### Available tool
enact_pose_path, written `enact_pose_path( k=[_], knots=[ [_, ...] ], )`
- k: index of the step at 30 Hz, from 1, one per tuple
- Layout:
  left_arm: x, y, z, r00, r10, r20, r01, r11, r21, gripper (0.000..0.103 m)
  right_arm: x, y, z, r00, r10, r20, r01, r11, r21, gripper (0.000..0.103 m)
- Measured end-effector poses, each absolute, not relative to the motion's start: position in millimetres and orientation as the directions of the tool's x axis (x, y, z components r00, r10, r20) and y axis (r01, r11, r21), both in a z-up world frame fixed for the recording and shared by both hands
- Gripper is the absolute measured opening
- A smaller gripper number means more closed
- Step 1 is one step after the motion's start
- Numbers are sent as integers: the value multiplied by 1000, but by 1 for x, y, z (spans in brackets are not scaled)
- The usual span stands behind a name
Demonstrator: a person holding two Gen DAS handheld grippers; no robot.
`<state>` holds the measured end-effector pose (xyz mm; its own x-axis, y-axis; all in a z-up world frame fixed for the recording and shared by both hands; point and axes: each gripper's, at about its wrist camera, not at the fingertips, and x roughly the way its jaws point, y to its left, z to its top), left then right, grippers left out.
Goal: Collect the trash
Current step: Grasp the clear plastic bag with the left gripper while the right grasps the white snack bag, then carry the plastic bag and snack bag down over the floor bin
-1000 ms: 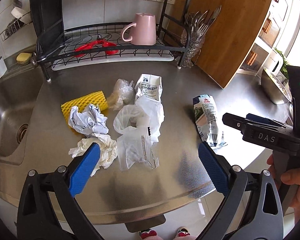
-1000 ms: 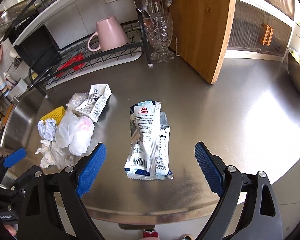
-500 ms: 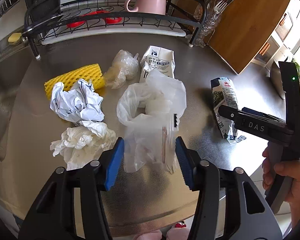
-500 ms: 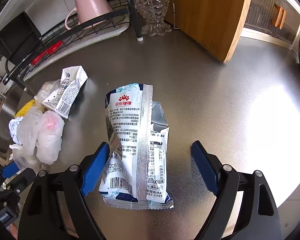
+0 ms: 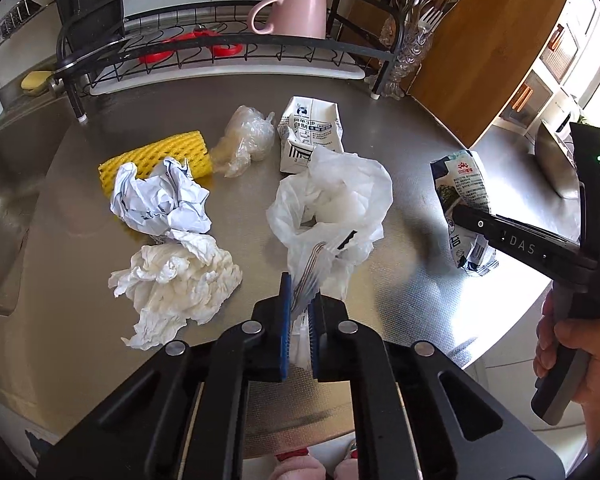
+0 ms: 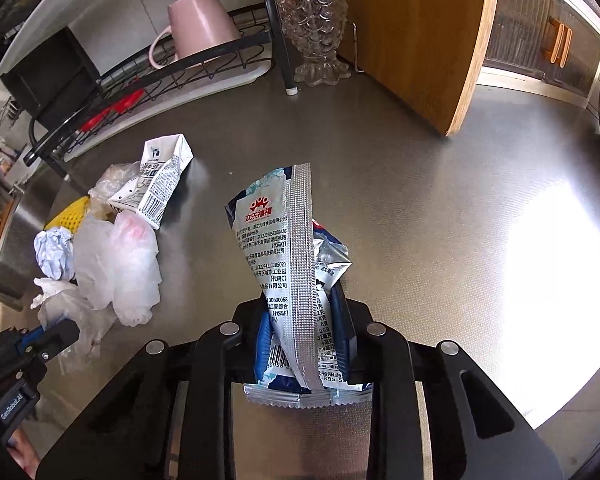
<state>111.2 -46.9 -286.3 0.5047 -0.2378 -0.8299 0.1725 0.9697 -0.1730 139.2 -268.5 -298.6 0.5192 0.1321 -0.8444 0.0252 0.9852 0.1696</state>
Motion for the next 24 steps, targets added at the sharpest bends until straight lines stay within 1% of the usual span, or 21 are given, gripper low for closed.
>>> enact_pose_path(
  k=[8, 12, 19, 24],
  knots=[
    [77, -45, -246, 590, -215, -779, 163, 976, -146, 4, 111, -272, -267, 570, 165, -805, -2, 980, 199, 25],
    [51, -46, -235, 606, -211, -767, 150, 977, -150, 4, 89, -271, -255, 574, 200, -794, -26, 974, 226, 25],
    [-6, -52, -237, 600, -191, -777, 132, 981, -140, 4, 32, -260, -248, 555, 267, -788, -105, 962, 252, 25],
    [-45, -56, -260, 565, -176, -806, 117, 984, -133, 5, -9, -250, -260, 514, 303, -803, -146, 953, 266, 25]
  ],
)
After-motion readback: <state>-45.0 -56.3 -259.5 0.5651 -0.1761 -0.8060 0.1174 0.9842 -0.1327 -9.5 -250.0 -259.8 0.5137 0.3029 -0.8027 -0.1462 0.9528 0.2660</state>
